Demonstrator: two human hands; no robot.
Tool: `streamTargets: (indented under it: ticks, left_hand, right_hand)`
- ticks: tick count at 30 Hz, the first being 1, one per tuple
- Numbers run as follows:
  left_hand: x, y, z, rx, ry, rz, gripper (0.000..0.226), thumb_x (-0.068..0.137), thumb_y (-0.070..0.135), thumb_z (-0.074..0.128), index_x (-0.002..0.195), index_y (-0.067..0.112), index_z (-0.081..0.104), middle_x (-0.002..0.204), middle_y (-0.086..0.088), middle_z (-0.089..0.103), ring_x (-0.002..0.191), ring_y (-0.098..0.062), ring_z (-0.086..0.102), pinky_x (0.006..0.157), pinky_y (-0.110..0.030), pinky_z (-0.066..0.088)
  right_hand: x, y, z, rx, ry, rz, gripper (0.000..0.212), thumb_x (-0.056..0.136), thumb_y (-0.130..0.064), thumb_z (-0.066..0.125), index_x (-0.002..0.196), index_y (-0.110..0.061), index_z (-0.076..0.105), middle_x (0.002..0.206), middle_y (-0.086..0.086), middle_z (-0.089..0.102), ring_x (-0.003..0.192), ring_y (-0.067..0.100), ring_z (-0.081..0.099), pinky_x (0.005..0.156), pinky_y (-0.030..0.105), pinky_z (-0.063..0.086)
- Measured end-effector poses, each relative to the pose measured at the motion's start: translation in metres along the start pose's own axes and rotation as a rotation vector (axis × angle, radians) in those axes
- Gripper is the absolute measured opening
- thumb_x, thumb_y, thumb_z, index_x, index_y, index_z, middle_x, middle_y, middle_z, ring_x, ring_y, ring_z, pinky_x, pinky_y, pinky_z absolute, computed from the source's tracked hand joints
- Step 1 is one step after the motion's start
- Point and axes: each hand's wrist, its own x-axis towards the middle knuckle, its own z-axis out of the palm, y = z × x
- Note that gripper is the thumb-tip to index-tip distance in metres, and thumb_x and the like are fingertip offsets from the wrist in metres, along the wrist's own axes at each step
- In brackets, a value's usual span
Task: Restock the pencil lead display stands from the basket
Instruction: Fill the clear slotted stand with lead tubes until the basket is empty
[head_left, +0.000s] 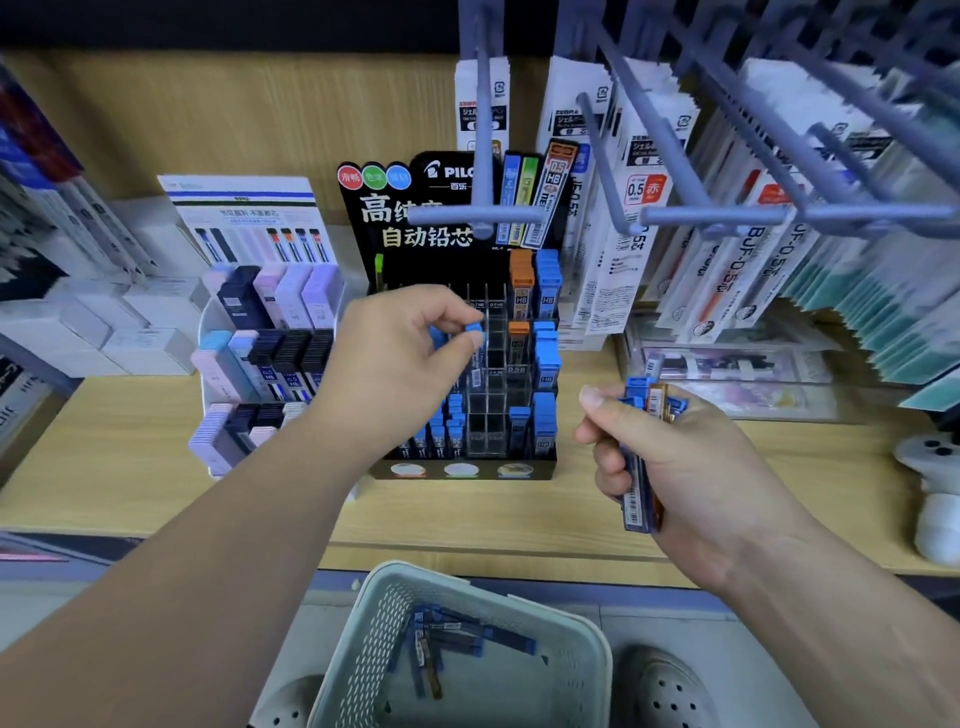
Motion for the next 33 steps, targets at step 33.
streamTargets:
  ticks: [33]
  left_hand:
    - [0.005, -0.01, 0.02, 0.474, 0.038, 0.202, 0.021, 0.075, 0.019, 0.085, 0.095, 0.015, 0.08, 0.094, -0.002, 0.063, 0.08, -0.026, 0.065, 0.063, -0.034, 0.053]
  right_hand:
    - [-0.002, 0.0, -0.002, -0.01, -0.033, 0.019, 0.01, 0.085, -0.016, 0.075, 0.085, -0.013, 0.066, 0.067, 0.006, 0.064, 0.051, 0.012, 0.048, 0.046, 0.023, 0.039]
